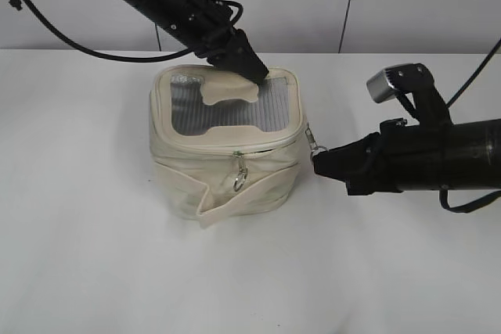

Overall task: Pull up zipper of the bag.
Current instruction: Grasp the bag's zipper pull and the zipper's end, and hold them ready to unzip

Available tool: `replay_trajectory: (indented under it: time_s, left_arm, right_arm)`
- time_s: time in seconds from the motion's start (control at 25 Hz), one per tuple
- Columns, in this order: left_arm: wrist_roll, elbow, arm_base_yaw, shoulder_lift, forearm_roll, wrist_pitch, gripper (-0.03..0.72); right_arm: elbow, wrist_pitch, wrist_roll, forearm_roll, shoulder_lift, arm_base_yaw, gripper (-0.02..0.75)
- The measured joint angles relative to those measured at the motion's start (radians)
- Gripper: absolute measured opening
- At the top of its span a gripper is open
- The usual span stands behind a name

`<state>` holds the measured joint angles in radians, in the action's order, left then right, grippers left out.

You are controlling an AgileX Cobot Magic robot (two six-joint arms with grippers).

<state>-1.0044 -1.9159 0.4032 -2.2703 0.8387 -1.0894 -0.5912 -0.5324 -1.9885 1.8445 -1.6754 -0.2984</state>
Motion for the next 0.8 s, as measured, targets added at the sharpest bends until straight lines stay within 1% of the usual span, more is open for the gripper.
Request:
replay_trajectory:
  time_s: [0.08,0.2,0.36,0.52,0.6,0.68,0.8]
  left_arm:
    - [0.022,0.0,0.002,0.0,-0.003,0.008,0.042]
    - [0.06,0.0,0.002,0.0,-0.003,0.017,0.042]
    - [0.094,0.0,0.002,0.0,-0.004,0.019,0.041]
    - [0.104,0.0,0.009,0.001,-0.014,0.028,0.041]
    - [0.104,0.0,0.014,0.004,-0.024,0.029,0.041]
    - [0.108,0.0,0.017,0.007,-0.034,0.027,0.041]
    - [0.114,0.0,0.019,0.008,-0.036,0.026,0.045]
  right_arm:
    - [0.028,-0.034,0.009,0.005,0.024,-0.004,0.009]
    - [0.041,-0.064,0.035,0.007,0.034,-0.048,0.009]
    - [0.008,-0.031,0.043,0.026,0.034,-0.183,0.009]
    - [-0.109,0.071,0.052,0.026,0.0,-0.325,0.011]
    - [-0.174,0.105,0.071,0.025,-0.043,-0.376,0.013]
    - [-0.211,0.122,0.101,0.021,-0.084,-0.406,0.013]
    - [-0.22,0.146,0.182,0.012,-0.098,-0.41,0.024]
